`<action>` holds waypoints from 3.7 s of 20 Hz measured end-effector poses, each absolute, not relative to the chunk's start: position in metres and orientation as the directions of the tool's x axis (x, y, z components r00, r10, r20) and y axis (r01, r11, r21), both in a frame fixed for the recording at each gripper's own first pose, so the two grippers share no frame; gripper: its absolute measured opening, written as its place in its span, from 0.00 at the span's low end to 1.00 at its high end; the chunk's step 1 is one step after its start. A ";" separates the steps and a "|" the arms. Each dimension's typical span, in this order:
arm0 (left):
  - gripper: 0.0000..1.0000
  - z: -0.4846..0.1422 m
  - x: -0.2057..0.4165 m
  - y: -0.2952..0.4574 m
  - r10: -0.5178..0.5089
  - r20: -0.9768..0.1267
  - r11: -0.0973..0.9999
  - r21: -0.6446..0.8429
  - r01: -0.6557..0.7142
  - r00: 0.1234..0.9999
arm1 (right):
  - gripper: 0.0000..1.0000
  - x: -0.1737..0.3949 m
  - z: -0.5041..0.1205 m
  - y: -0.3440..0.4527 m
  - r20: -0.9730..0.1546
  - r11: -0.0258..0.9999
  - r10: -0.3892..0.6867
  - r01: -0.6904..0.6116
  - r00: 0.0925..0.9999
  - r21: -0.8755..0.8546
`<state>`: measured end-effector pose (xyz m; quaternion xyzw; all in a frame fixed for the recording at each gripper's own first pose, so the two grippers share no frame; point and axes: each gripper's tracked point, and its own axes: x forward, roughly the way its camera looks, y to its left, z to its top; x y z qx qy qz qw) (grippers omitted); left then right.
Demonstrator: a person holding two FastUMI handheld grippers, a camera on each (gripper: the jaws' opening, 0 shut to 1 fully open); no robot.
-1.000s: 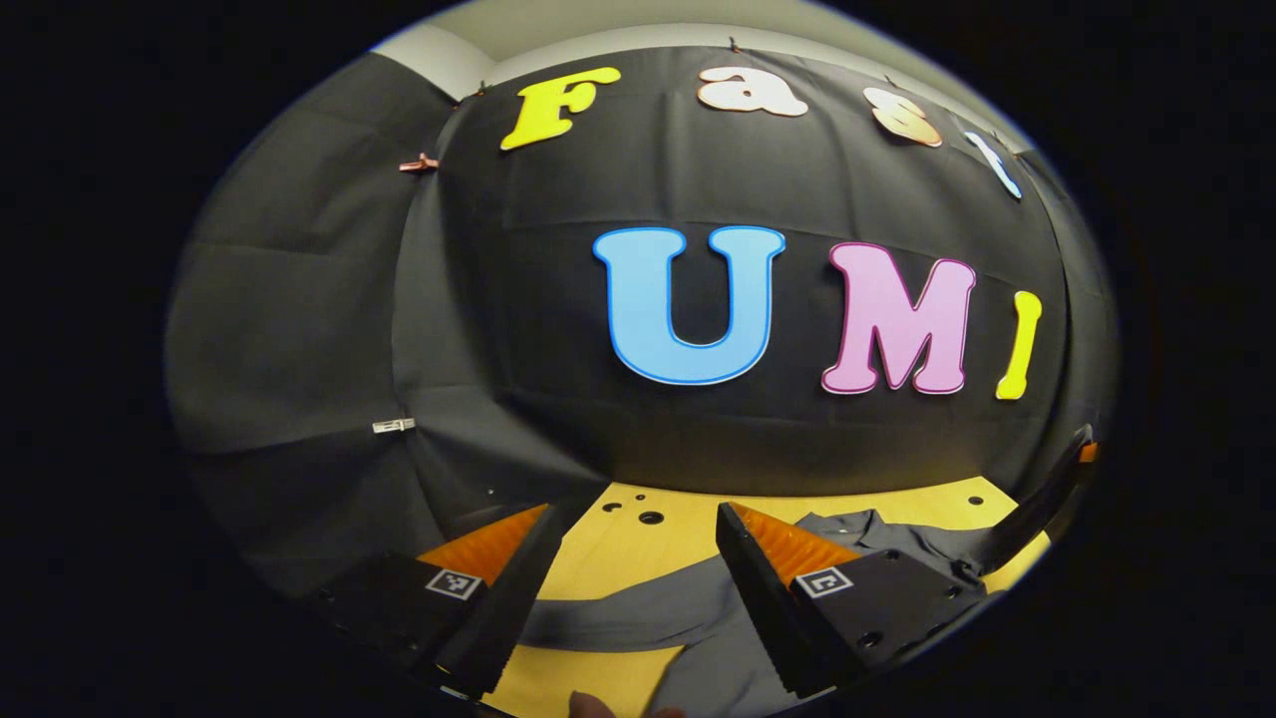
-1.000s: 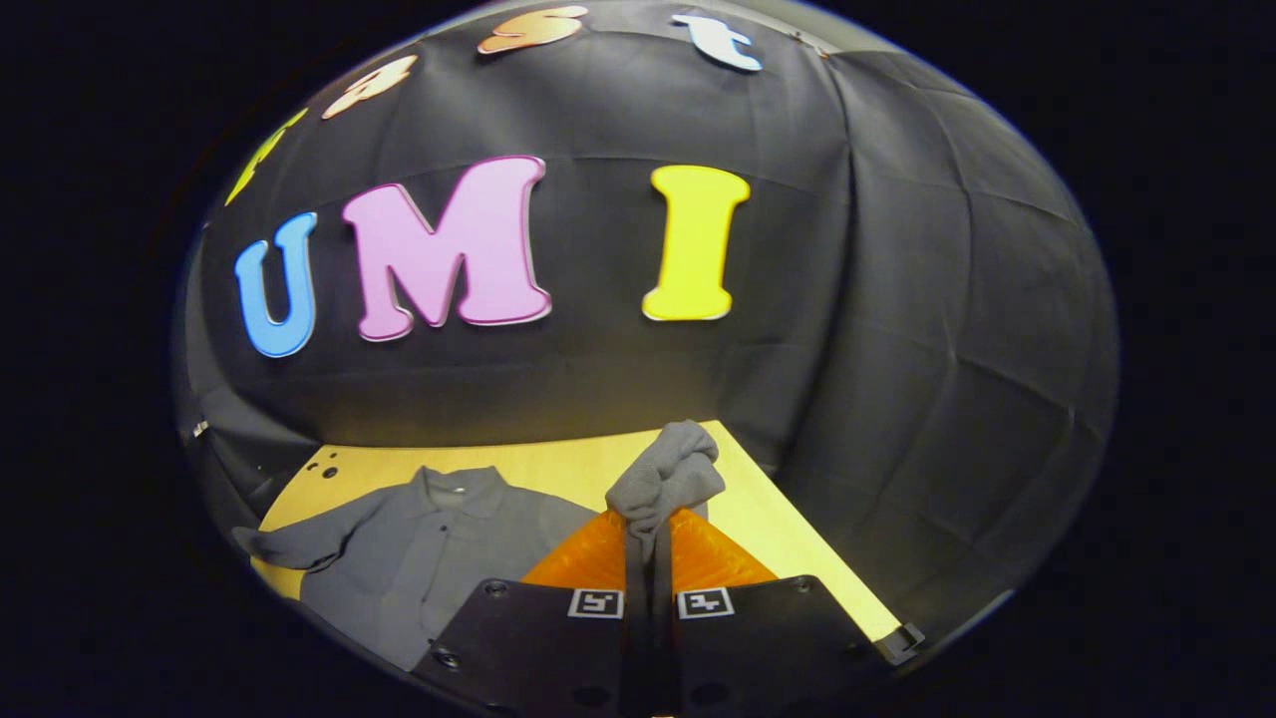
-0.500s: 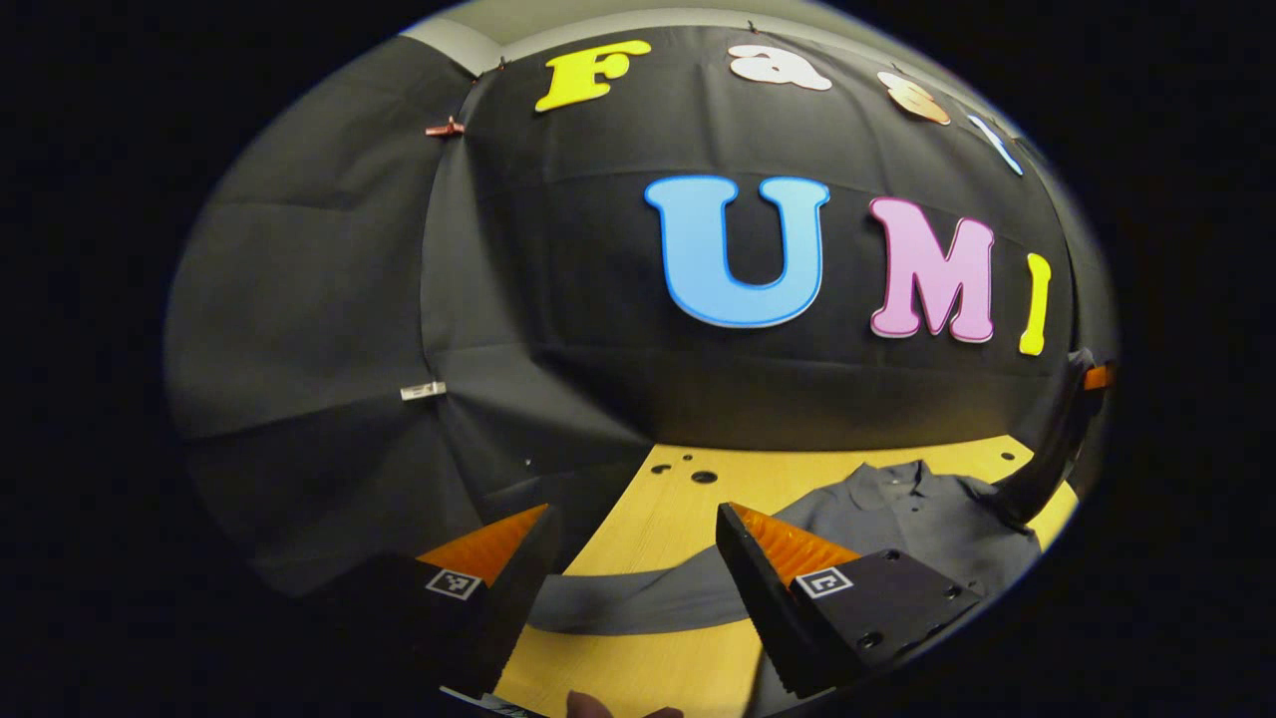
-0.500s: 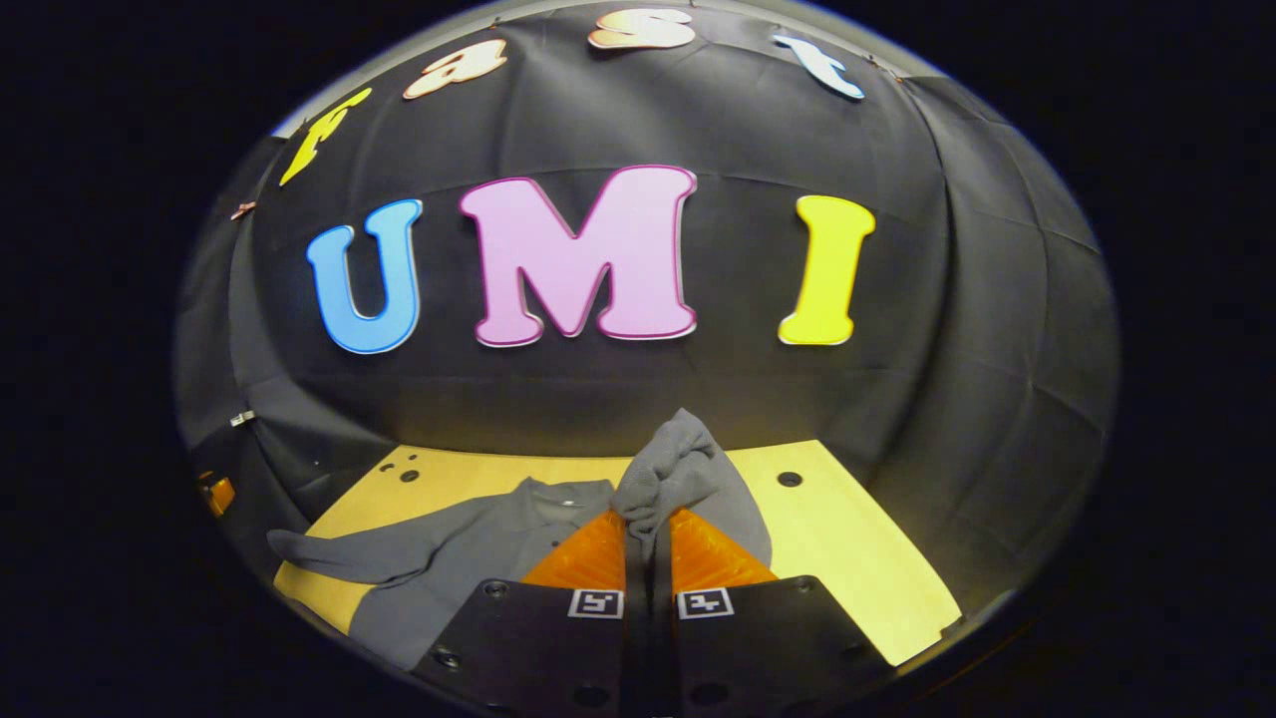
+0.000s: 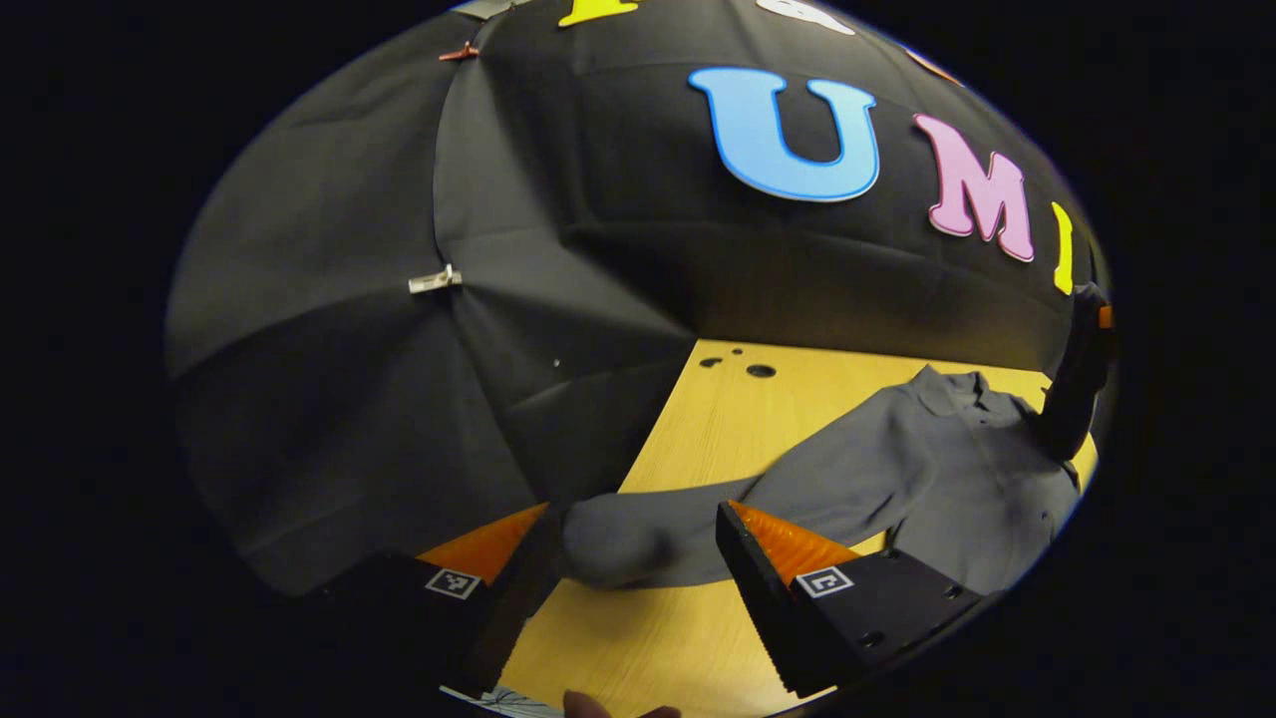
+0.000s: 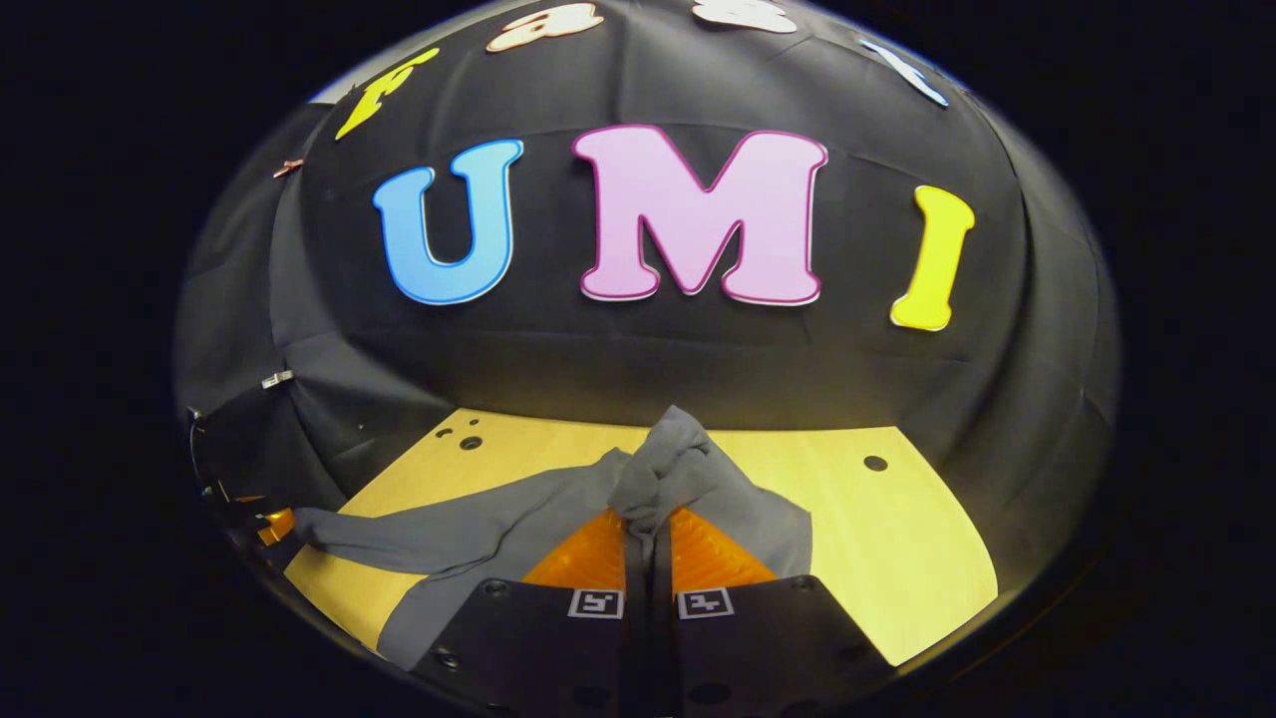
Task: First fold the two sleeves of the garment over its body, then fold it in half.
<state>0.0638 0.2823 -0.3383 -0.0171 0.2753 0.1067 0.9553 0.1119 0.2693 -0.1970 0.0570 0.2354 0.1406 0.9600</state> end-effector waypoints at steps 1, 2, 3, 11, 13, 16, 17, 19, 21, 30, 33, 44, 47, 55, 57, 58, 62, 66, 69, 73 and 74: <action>0.99 -0.349 0.064 0.289 0.203 -0.548 0.974 0.024 -0.227 0.812 | 0.05 0.111 -0.203 0.278 -0.447 0.952 0.304 -0.248 0.841 0.180; 0.99 -0.358 0.067 0.293 0.209 -0.566 0.971 0.024 -0.237 0.798 | 0.05 0.108 -0.209 0.287 -0.460 0.950 0.310 -0.253 0.832 0.182; 0.99 -0.367 0.069 0.296 0.211 -0.580 0.970 0.025 -0.241 0.787 | 0.05 0.106 -0.215 0.295 -0.472 0.948 0.316 -0.260 0.823 0.182; 0.99 -0.439 0.076 0.304 0.196 -0.725 0.969 0.038 -0.246 0.660 | 0.05 0.096 -0.267 0.346 -0.571 0.939 0.340 -0.301 0.747 0.165; 0.78 -0.447 0.075 0.298 0.166 -0.749 0.972 0.015 -0.234 0.642 | 0.05 0.092 -0.274 0.355 -0.587 0.937 0.343 -0.310 0.733 0.161; 0.21 -0.444 0.083 0.291 0.132 -0.747 0.981 0.004 -0.194 0.652 | 0.05 0.087 -0.286 0.366 -0.612 0.931 0.352 -0.331 0.708 0.152; 0.16 -0.440 0.084 0.291 0.130 -0.742 0.983 0.008 -0.186 0.657 | 0.05 0.086 -0.292 0.370 -0.623 0.930 0.354 -0.335 0.697 0.154; 0.12 -0.429 0.082 0.289 0.133 -0.732 0.983 0.011 -0.184 0.668 | 0.05 0.086 -0.302 0.378 -0.638 0.928 0.357 -0.336 0.682 0.161; 0.10 -0.405 0.084 0.284 0.126 -0.695 0.982 -0.012 -0.187 0.708 | 0.05 0.086 -0.313 0.387 -0.653 0.924 0.367 -0.342 0.663 0.173; 0.08 -0.320 0.091 0.239 0.077 -0.620 0.982 -0.089 -0.167 0.781 | 0.10 0.076 -0.372 0.432 -0.738 0.907 0.398 -0.355 0.545 0.227; 0.08 -0.303 0.093 0.225 0.073 -0.606 0.986 -0.073 -0.147 0.792 | 0.18 0.063 -0.382 0.442 -0.767 0.898 0.427 -0.319 0.479 0.301; 0.08 -0.251 0.115 0.148 -0.017 -0.561 0.996 -0.084 -0.037 0.827 | 0.83 0.013 -0.334 0.434 -0.649 0.747 0.661 -0.409 0.377 0.524; 0.08 -0.237 0.121 0.116 -0.070 -0.550 0.996 -0.088 0.025 0.832 | 0.84 0.009 -0.331 0.393 -0.654 0.773 0.634 -0.370 0.413 0.516; 0.08 -0.220 0.134 0.007 -0.242 -0.529 0.970 -0.162 0.183 0.814 | 0.84 -0.002 -0.341 0.294 -0.694 0.845 0.531 -0.248 0.486 0.473; 0.08 -0.219 0.135 -0.021 -0.280 -0.526 0.960 -0.173 0.221 0.803 | 0.83 -0.004 -0.343 0.270 -0.702 0.860 0.503 -0.212 0.503 0.464; 0.08 -0.219 0.135 -0.035 -0.302 -0.525 0.953 -0.183 0.240 0.796 | 0.83 -0.006 -0.346 0.259 -0.708 0.868 0.487 -0.192 0.511 0.459; 0.08 -0.219 0.133 -0.098 -0.395 -0.534 0.918 -0.216 0.331 0.748 | 0.83 -0.008 -0.352 0.212 -0.721 0.887 0.429 -0.106 0.544 0.449; 0.08 -0.236 0.132 -0.149 -0.454 -0.553 0.890 -0.243 0.387 0.698 | 0.83 -0.014 -0.360 0.164 -0.738 0.903 0.375 -0.043 0.561 0.427; 0.08 -0.254 0.132 -0.181 -0.476 -0.577 0.875 -0.241 0.419 0.663 | 0.83 -0.020 -0.361 0.130 -0.747 0.909 0.342 0.002 0.570 0.418; 0.09 -0.284 0.133 -0.214 -0.475 -0.626 0.869 -0.223 0.441 0.619 | 0.83 -0.031 -0.376 0.096 -0.769 0.921 0.291 0.050 0.569 0.386; 0.11 -0.293 0.134 -0.220 -0.471 -0.637 0.870 -0.220 0.441 0.610 | 0.83 -0.033 -0.378 0.088 -0.774 0.922 0.282 0.064 0.567 0.383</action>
